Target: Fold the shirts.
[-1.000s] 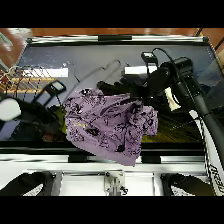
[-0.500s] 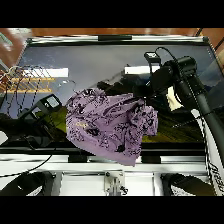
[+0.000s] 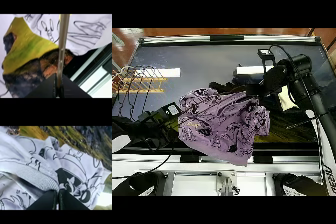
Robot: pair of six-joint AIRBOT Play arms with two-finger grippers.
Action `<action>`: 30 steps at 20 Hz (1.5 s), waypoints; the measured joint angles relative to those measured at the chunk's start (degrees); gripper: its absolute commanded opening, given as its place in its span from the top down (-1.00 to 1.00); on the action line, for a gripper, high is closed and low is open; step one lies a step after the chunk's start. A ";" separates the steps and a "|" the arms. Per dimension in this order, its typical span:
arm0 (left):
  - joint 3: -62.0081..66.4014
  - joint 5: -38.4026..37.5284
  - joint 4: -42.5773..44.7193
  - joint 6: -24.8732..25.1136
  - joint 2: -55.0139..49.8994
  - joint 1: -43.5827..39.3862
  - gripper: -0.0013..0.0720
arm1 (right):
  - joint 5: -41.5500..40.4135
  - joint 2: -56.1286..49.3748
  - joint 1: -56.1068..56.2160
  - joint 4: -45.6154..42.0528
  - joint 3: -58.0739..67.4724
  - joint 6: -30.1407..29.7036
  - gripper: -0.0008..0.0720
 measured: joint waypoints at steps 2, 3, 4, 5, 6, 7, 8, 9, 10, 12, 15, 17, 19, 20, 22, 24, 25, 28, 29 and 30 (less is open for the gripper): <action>-0.46 1.25 -0.72 0.61 -1.16 -0.85 0.83 | 0.02 0.09 0.02 -0.17 0.26 -0.02 0.79; -0.63 1.70 -0.87 0.96 -1.81 -1.22 0.83 | 0.02 0.13 0.02 -0.24 0.35 -0.02 0.80; -0.79 2.03 -1.07 1.01 -2.38 -1.55 0.83 | -0.04 0.13 0.02 -0.31 0.42 -0.02 0.79; -0.87 2.71 -1.14 1.20 -2.89 -1.84 0.83 | -0.26 0.15 0.04 -0.42 0.46 -0.02 0.79; -0.94 3.02 -1.07 1.27 -3.21 -1.92 0.83 | -0.39 0.17 0.09 -0.46 0.50 -0.02 0.79; -1.01 3.21 -0.70 1.38 -3.48 -1.95 0.83 | -0.46 0.17 0.11 -0.50 0.50 -0.09 0.80; -1.09 3.52 -0.44 1.33 -3.65 -1.97 0.83 | -0.57 0.17 0.13 -0.59 0.52 -0.13 0.79; -1.25 3.76 -0.33 1.27 -3.80 -2.03 0.83 | -0.70 0.17 0.13 -0.59 0.52 -0.15 0.79; -1.53 3.85 -0.31 1.20 -4.00 -2.08 0.83 | -0.87 0.17 0.13 -0.63 0.52 -0.33 0.80; -2.47 4.02 -0.09 1.01 -4.37 -2.05 0.83 | -0.96 0.17 0.13 -0.61 0.52 -0.59 0.79; -3.65 5.05 0.02 0.98 -5.44 -2.29 0.83 | -1.16 0.39 0.24 -0.44 1.22 -1.99 0.80; -3.96 6.67 0.17 1.22 -6.43 -2.62 0.83 | -1.18 0.48 0.87 -0.42 2.73 -3.93 0.80; -4.07 8.48 0.15 1.49 -7.48 -3.06 0.83 | -1.27 0.50 2.16 -0.20 4.79 -6.05 0.80; -4.11 9.31 0.15 1.62 -7.93 -3.21 0.83 | -1.38 0.55 2.95 -0.22 5.88 -6.80 0.80; -4.11 10.91 0.15 1.66 -8.46 -3.41 0.83 | -2.12 0.55 5.03 -0.15 7.93 -8.13 0.80; -4.11 12.11 0.13 1.57 -8.74 -3.50 0.83 | -3.58 0.55 7.43 -0.02 9.60 -9.22 0.80; -4.13 12.33 0.02 1.38 -8.81 -3.56 0.83 | -4.35 0.55 8.74 -0.04 10.38 -9.79 0.80; -4.11 13.16 -0.72 0.87 -8.92 -3.58 0.83 | -5.99 0.55 12.50 -0.46 12.94 -11.39 0.80; -4.13 13.38 -0.96 0.74 -8.92 -3.58 0.83 | -6.36 0.55 13.55 -0.83 13.75 -11.78 0.80; -4.13 13.77 -1.57 0.70 -8.87 -3.58 0.83 | -6.91 0.55 14.36 -1.33 14.45 -12.07 0.80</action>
